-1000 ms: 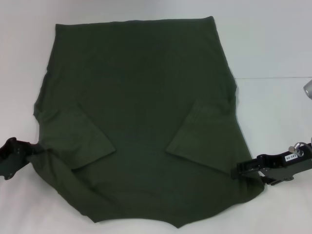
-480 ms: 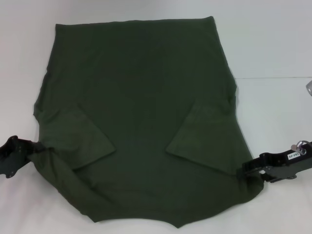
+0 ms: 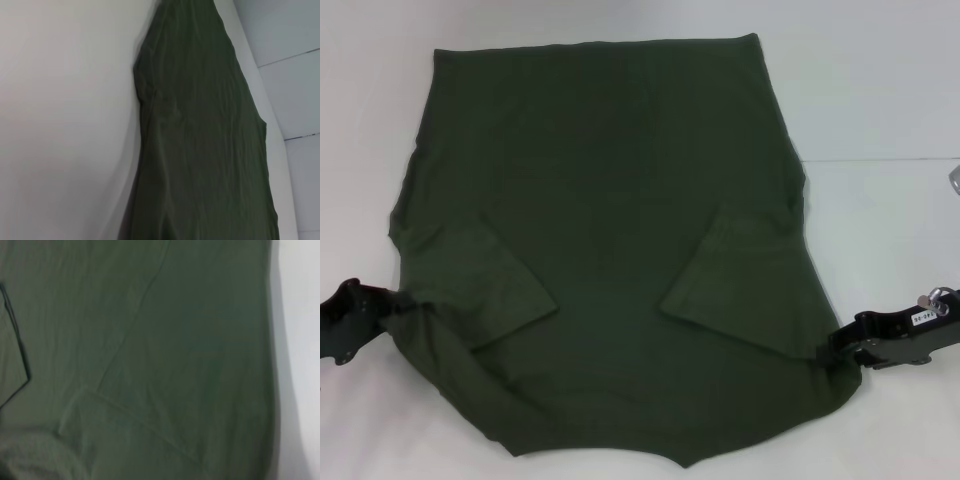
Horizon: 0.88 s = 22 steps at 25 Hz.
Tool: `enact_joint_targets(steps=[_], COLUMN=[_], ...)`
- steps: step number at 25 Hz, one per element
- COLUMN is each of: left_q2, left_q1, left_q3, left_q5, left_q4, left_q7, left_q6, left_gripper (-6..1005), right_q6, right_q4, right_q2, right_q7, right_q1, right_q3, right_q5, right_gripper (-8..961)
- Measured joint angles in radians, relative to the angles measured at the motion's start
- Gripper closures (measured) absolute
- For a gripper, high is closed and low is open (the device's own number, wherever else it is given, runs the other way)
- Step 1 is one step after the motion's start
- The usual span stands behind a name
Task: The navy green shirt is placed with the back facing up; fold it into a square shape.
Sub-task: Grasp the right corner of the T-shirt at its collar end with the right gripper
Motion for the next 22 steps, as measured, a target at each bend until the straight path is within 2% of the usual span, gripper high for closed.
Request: enact_joint_targets(steps=[3, 14, 22], left_q2=[0.0, 0.0, 0.0], left_q1=[-0.001, -0.001, -0.002], left_q3=[0.001, 0.003, 0.004], left_q5=[0.0, 0.0, -0.001], left_q4=[0.0, 0.0, 0.0], left_q7=[0.0, 0.0, 0.0], left_q6=[-0.002, -0.003, -0.002], left_gripper=[984, 985, 984], right_q6=[0.003, 0.021, 0.032], right_q4=[0.0, 0.0, 0.0], right_q2=[0.001, 0.007, 0.008], right_q7=[0.0, -0.004, -0.021], right_q1=[0.0, 0.0, 0.0], right_q3=[-0.001, 0.001, -0.003], right_q5=[-0.001, -0.029, -0.03], right_gripper=[560, 616, 748])
